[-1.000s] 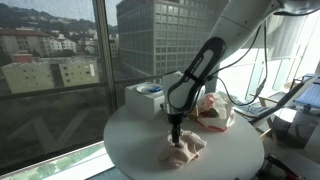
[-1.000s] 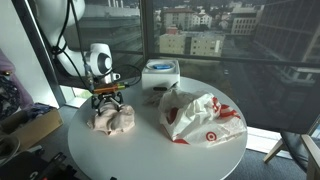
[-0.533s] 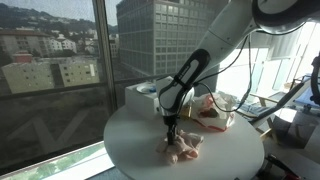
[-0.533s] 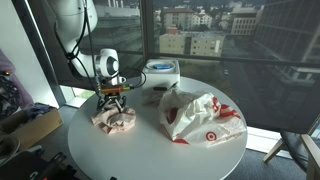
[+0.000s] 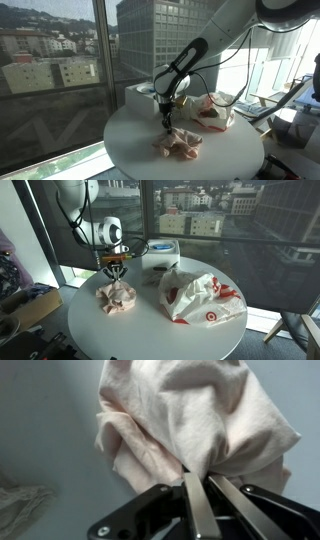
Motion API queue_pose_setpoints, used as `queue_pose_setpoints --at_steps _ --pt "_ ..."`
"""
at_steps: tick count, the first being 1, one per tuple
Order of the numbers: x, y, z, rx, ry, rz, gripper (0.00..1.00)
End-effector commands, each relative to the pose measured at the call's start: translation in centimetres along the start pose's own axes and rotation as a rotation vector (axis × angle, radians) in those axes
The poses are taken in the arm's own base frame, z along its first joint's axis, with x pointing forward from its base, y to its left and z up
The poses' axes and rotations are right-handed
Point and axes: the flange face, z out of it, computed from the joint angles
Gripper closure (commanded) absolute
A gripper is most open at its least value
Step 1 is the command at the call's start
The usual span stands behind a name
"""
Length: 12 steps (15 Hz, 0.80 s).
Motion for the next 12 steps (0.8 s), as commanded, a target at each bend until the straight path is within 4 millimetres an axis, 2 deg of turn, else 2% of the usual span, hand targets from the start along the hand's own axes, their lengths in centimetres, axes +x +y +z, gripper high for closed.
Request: queue_pose_setpoints --at_steps 1,4,6,9,12 --pt "-0.5 1.0 -3.1 0.055 -0.005 0.053 0.98" --pt "-1.1 1.5 -3.0 0.073 -0.047 0.087 0.98" --pt "-1.7 2.1 -3.8 0.068 -0.031 0.11 0.98" --pt "-3.4 3.8 -7.1 -0.013 0.006 0.176 0.98" --pt "-6.0 6.3 -11.3 -0.162 0.007 0.257 0.98"
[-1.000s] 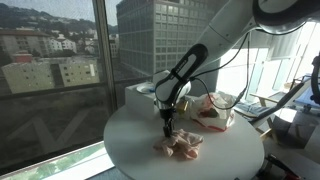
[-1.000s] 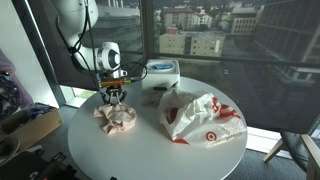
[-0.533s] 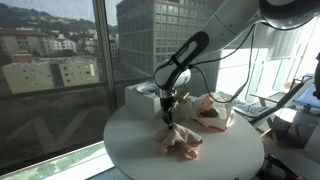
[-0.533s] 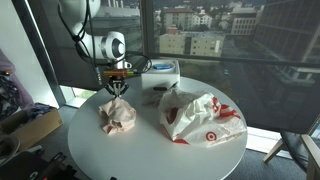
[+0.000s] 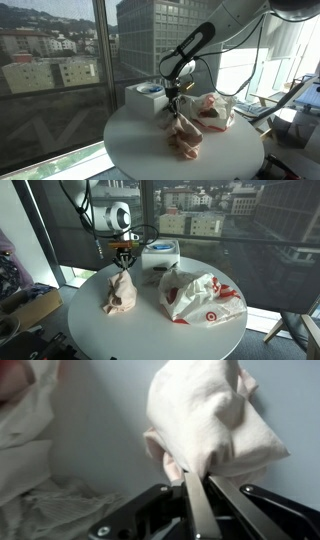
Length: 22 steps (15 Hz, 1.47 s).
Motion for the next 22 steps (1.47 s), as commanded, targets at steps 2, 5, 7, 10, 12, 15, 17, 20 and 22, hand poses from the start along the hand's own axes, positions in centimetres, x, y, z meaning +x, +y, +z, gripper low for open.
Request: queue_pose_setpoints --at_steps 2,5,7,10,12,15,17,20,22 --pt "-4.1 3.8 -7.3 -0.196 0.042 0.142 0.98" --pt "-6.6 6.5 -11.3 -0.291 0.086 0.252 0.98" --pt "-8.5 7.9 -14.0 -0.331 0.122 0.33 0.98" --pt "-11.5 8.8 -17.9 -0.386 0.179 0.427 0.98" --pt "-13.4 9.2 -20.3 -0.431 0.216 0.487 0.98" --pt "-15.5 10.4 -23.0 -0.493 0.262 0.572 0.98" --pt "-15.9 11.5 -23.4 -0.505 0.279 0.615 0.98" --pt "-15.9 12.7 -23.2 -0.531 0.289 0.667 0.98" --pt "-16.6 13.0 -23.8 -0.555 0.297 0.7 0.98"
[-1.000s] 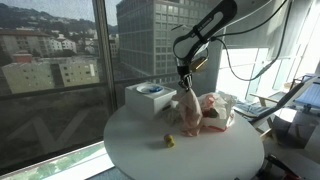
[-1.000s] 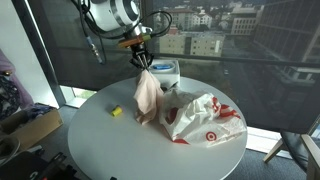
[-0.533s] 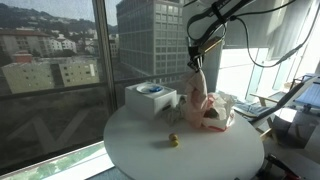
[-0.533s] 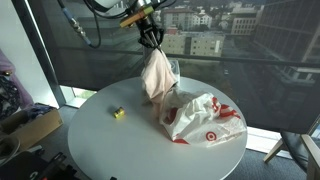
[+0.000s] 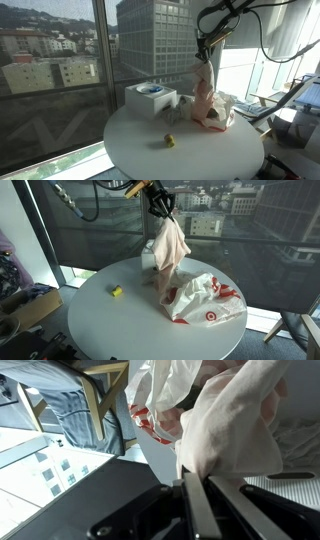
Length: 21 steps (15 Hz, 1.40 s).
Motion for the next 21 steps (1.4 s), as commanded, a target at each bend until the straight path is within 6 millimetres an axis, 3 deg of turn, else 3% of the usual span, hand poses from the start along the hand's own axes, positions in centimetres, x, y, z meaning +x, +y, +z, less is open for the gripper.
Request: queue_pose_setpoints --at_steps 1,5,10,13,17,21 --pt "0.1 1.8 -1.2 -0.055 0.044 0.067 0.98" --pt "0.1 3.2 -1.7 -0.099 0.059 0.11 0.98" --pt "0.7 2.9 1.3 -0.121 0.032 0.118 0.98" --pt "1.0 0.5 4.9 -0.086 0.006 0.095 0.98" --pt "0.2 -4.6 11.3 -0.025 -0.058 0.037 0.98" --pt "-2.8 -6.9 18.3 0.002 -0.19 0.032 0.98"
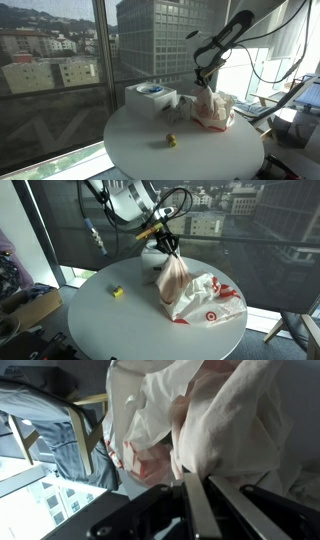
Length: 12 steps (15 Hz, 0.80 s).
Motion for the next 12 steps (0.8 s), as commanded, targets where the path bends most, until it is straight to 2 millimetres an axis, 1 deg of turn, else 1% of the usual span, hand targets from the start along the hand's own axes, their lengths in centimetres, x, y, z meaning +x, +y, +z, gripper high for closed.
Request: queue_pose_setpoints --at_steps 1,3,4,6,8,10,11,12 --pt "-1.1 -0.9 4.9 0.016 -0.077 0.019 0.98" --pt "-1.3 -1.6 7.9 0.006 -0.128 0.03 0.98" --pt "-1.2 -1.7 8.9 -0.004 -0.135 0.027 0.98" --pt "-0.2 -2.5 9.4 -0.005 -0.103 0.039 0.98" --pt "1.4 -3.7 9.1 0.001 -0.055 0.066 0.98" --pt "2.5 -4.8 9.5 -0.002 -0.046 0.085 0.97" --pt "2.7 -5.4 9.8 -0.007 -0.06 0.085 0.67" --pt "2.5 -5.6 10.3 -0.008 -0.087 0.088 0.66"
